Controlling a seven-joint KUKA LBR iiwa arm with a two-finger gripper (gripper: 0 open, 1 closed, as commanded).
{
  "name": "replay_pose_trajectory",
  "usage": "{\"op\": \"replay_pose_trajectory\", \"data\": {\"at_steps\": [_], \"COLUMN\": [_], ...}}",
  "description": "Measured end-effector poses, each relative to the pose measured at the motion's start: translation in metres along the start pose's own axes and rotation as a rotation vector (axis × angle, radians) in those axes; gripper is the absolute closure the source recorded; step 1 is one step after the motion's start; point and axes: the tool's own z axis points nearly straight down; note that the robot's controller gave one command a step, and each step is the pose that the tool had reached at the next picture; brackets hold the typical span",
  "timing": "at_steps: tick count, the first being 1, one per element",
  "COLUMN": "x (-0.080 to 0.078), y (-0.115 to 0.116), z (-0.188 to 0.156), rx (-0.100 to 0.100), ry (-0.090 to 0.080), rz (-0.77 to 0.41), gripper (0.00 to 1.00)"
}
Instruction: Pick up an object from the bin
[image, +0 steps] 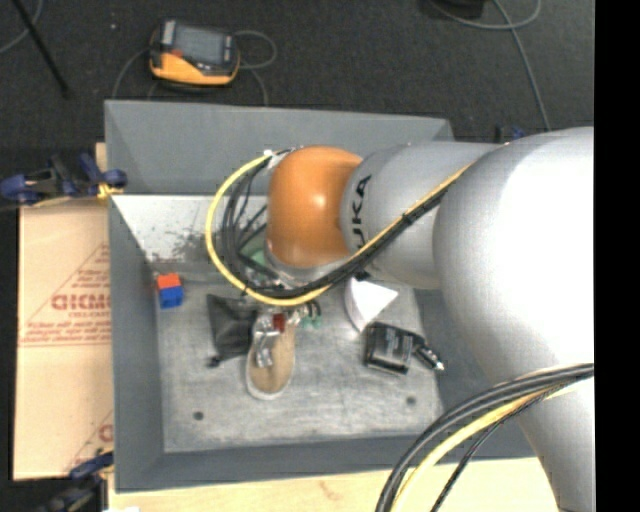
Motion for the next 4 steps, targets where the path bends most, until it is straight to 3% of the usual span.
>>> {"op": "replay_pose_trajectory", "data": {"at_steps": [1, 2, 3, 4], "x": [0.0, 0.001, 0.008, 0.002], "y": [0.0, 0.004, -0.009, -0.01], "z": [0.0, -0.039, -0.065, -0.073], "rx": [0.0, 0.004, 0.002, 0.004], "ry": [0.0, -0.008, -0.031, -0.005], "rz": [0.0, -0.048, -0.014, 0.019], "gripper": [1.0, 1.0, 1.0, 1.0]}}
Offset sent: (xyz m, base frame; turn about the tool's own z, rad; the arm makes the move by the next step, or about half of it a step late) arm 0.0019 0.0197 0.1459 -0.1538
